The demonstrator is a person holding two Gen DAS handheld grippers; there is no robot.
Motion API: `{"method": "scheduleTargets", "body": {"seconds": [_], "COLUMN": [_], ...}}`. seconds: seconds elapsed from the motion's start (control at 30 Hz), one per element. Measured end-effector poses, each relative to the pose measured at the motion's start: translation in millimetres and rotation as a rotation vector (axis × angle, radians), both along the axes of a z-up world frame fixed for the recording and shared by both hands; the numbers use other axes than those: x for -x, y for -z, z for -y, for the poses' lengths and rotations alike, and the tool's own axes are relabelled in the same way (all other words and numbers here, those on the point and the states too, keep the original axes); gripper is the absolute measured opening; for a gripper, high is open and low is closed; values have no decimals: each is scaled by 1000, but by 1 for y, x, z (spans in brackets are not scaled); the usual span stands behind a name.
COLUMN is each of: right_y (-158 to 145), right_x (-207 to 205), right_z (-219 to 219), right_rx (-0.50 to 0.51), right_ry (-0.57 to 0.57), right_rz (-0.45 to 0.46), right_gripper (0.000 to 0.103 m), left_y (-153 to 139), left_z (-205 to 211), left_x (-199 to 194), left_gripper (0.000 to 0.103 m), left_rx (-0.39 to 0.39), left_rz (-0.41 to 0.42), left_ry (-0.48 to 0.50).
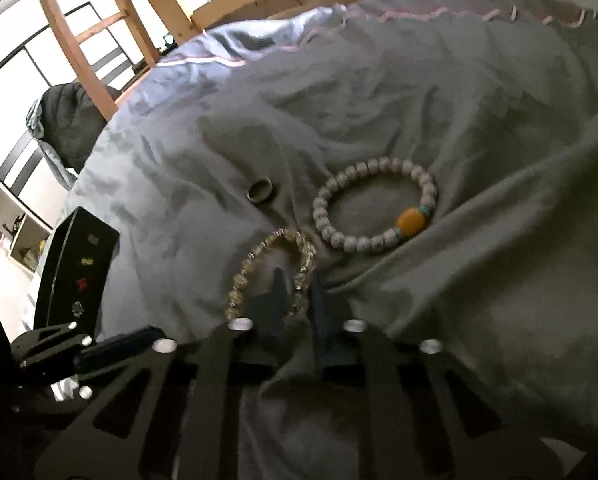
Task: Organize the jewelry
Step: 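Close left gripper on the gold flower charm while right gripper closes on a gold chain, then lift and carry the gold charm and gold chain over the black box with both grippers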
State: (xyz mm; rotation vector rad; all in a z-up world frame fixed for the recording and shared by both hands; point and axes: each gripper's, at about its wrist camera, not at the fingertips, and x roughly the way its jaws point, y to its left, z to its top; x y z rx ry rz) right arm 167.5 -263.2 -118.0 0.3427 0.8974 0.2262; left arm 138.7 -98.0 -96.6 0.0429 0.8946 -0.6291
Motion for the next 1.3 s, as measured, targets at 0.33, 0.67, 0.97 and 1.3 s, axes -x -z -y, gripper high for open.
{"method": "scheduleTargets", "body": {"seconds": [0.33, 0.67, 0.97, 1.3], "right_y": [-27, -39, -50, -74], "right_x": [6, 10, 9, 25], "right_z": [16, 16, 15, -8], "right_rx": [-149, -171, -196, -109], "right_ry": [42, 41, 36, -1], "right_rz": [136, 180, 201, 150], "right_gripper": [9, 9, 9, 9], "left_y": [0, -5, -16, -45], "left_z": [-3, -9, -10, -24], "left_x": [-1, 0, 3, 33], "left_gripper": [13, 13, 13, 13], "left_rx": [15, 43, 39, 9], "left_rz": [-7, 5, 26, 62], "left_ry": [-16, -17, -24, -62]}}
